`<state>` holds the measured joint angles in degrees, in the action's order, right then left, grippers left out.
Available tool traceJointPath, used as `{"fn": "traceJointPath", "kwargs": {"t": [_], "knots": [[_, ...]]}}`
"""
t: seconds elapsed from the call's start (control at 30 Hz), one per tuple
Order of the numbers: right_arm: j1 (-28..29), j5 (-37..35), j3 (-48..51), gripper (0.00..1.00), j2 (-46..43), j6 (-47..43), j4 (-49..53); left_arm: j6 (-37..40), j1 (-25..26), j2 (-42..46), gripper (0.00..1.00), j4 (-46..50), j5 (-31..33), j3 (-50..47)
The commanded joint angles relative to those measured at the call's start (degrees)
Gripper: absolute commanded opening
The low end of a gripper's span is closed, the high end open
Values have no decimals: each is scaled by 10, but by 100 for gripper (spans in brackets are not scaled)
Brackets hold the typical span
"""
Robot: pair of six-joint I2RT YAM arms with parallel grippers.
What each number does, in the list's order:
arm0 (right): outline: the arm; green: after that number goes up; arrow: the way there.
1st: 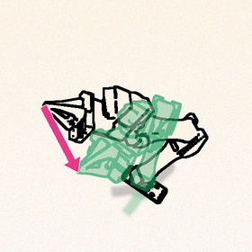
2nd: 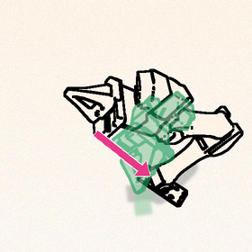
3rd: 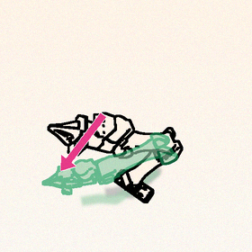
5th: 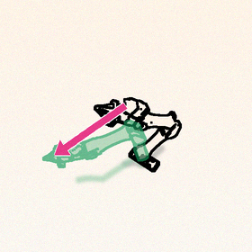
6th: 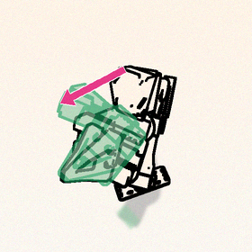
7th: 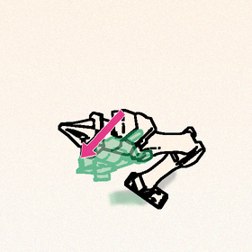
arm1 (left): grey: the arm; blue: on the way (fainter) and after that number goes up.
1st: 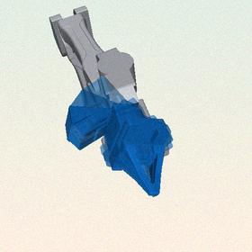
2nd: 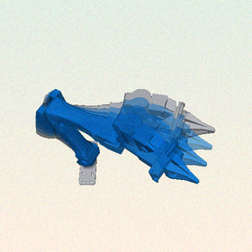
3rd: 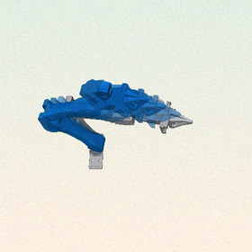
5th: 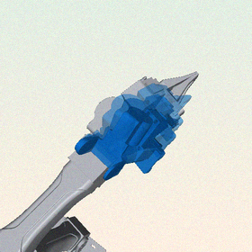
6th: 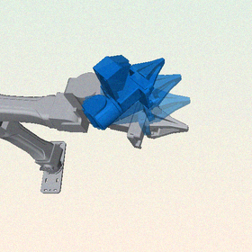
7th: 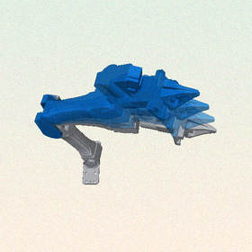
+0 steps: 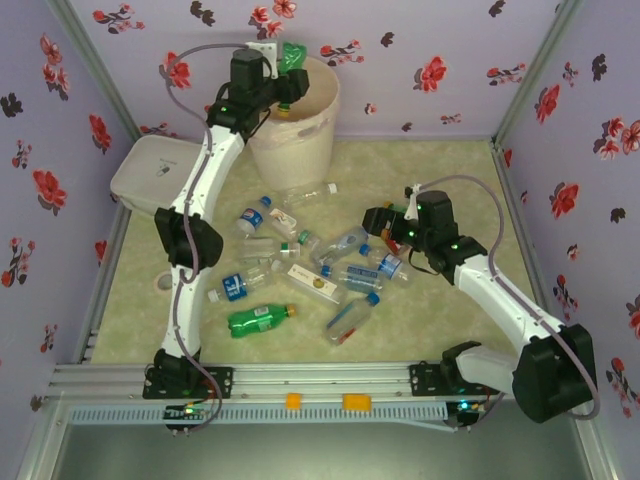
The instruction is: Put the plastic bottles in the bin
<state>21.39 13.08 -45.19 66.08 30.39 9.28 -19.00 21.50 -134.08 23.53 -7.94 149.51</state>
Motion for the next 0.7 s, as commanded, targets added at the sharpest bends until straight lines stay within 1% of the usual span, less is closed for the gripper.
{"fn": "traceJointPath", "kwargs": {"t": [0.0,0.07,0.13,0.23,0.3,0.5,0.67], "knots": [[3,-15,-7,100,-16,-16,20,-2,3,-4,73,-40,7,6],[4,-20,-5,100,-19,-16,24,-3,2,-4,78,-39,7,5],[4,-30,-4,100,-22,-14,29,-3,3,-2,86,-38,7,5],[3,-48,-7,100,-22,-15,42,-4,3,4,95,-36,7,4],[4,-59,-12,100,-21,-24,56,-2,4,11,99,-33,7,2],[2,-121,-42,100,-3,-73,127,20,13,61,100,-11,5,-21],[-2,-190,-106,100,49,-127,211,60,35,148,100,-3,5,-98]]}}
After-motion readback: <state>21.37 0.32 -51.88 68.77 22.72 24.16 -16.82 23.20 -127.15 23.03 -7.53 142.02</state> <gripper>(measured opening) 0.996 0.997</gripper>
